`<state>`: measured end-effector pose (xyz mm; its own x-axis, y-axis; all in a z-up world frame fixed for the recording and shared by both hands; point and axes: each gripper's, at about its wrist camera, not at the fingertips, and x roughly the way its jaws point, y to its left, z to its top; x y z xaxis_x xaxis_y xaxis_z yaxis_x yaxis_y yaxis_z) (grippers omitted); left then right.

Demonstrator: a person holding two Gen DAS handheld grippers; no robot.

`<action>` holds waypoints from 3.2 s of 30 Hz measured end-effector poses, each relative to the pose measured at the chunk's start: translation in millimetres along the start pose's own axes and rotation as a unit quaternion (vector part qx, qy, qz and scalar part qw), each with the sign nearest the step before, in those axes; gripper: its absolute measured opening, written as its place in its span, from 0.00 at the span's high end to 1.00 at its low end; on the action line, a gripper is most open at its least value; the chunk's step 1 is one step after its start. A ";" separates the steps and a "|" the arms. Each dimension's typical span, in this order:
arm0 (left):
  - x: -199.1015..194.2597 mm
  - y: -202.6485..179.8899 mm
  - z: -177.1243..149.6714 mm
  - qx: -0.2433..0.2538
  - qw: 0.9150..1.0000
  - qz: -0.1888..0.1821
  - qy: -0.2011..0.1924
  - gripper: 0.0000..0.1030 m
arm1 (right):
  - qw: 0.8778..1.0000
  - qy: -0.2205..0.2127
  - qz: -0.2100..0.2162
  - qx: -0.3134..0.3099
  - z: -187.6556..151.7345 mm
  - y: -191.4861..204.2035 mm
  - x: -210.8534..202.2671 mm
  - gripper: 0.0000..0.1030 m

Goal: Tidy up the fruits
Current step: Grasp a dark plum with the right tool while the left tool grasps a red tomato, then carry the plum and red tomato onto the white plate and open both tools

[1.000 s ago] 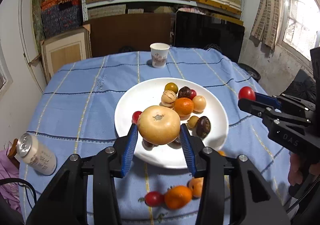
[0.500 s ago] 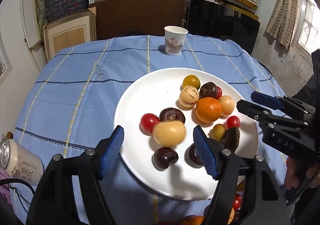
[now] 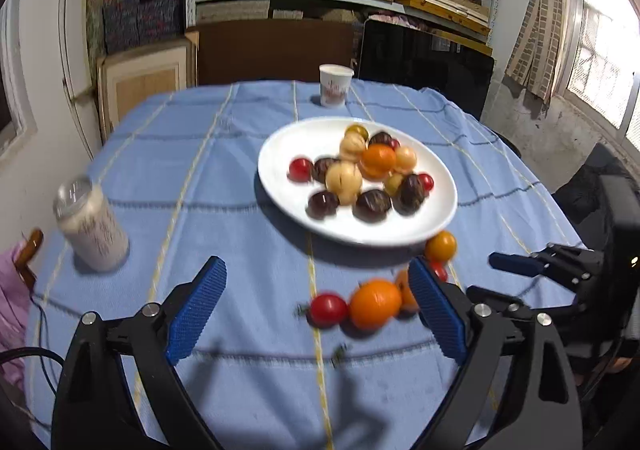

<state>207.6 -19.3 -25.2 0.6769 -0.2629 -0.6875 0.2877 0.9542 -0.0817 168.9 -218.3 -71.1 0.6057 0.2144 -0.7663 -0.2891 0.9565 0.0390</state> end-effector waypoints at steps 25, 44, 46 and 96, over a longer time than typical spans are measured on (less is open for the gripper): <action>66.7 9.6 -33.4 0.029 0.993 0.082 0.079 0.13 | 0.995 -0.010 0.071 0.072 -30.9 7.4 11.5 0.68; 89.0 -5.7 -26.8 0.055 0.992 0.078 0.079 0.48 | 0.994 -0.032 0.084 0.068 -32.8 9.2 2.4 0.68; 86.8 -10.5 -29.3 0.061 0.993 0.067 0.076 0.62 | 0.994 -0.036 0.083 0.069 -32.7 8.3 0.4 0.68; 41.1 -26.1 84.4 0.044 0.997 0.059 -0.018 0.68 | 0.992 -0.110 -0.024 0.055 116.1 -59.3 -39.5 0.68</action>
<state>285.1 -67.1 9.5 0.7324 -0.1558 -0.6628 0.2621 0.9630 0.0633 248.3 -260.5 31.4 0.7678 0.1938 -0.6107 -0.1807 0.9800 0.0838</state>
